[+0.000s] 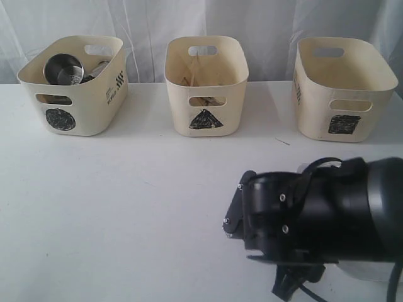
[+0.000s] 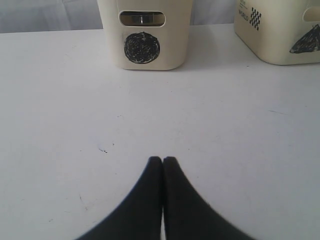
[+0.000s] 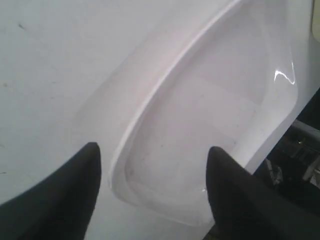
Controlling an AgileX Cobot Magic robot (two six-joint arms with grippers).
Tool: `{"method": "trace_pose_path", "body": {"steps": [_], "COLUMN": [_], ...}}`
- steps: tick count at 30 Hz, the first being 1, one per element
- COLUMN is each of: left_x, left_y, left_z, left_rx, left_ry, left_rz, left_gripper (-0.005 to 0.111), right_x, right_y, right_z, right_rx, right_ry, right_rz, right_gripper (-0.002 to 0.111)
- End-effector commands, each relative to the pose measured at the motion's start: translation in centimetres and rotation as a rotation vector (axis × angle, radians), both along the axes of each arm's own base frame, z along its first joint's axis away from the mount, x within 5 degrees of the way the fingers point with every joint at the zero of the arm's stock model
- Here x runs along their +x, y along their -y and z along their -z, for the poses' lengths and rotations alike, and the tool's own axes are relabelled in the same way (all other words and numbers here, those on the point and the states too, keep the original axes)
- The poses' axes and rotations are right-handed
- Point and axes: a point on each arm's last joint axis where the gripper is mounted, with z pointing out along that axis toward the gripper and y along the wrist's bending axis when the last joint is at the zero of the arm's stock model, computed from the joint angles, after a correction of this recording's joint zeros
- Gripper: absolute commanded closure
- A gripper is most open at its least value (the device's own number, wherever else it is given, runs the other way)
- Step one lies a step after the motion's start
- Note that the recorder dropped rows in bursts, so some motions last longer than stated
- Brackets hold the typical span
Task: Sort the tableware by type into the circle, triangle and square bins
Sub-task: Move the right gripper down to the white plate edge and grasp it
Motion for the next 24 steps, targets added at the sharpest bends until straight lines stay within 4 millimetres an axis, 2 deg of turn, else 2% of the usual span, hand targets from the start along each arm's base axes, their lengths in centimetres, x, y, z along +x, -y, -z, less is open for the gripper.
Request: {"method": "trace_pose_path", "body": {"steps": [1, 6, 12, 15, 21, 24], "left_x": [0.0, 0.0, 0.0, 0.0, 0.0, 0.0], "left_y": [0.0, 0.0, 0.0, 0.0, 0.0, 0.0], "left_z": [0.1, 0.1, 0.1, 0.1, 0.1, 0.1], "left_rx": [-0.005, -0.005, -0.005, -0.005, -0.005, -0.005], "left_ry": [0.004, 0.004, 0.004, 0.004, 0.004, 0.004], "left_rz": [0.004, 0.004, 0.004, 0.004, 0.004, 0.004], "left_gripper": [0.107, 0.107, 0.107, 0.107, 0.107, 0.107], "right_x": [-0.8, -1.8, -2.5, -2.2, -2.3, -2.6], "right_y": [1.2, 1.7, 3.2, 4.1, 4.1, 3.8], "right_z": [1.3, 3.5, 5.3, 6.2, 7.2, 8.0], "right_rx": [-0.010, 0.094, 0.084, 0.080, 0.141, 0.177], "right_ry": [0.063, 0.062, 0.079, 0.078, 0.085, 0.052], "right_rz": [0.005, -0.022, -0.020, -0.004, 0.061, 0.079], "right_gripper": [0.050, 0.050, 0.050, 0.050, 0.051, 0.056]}}
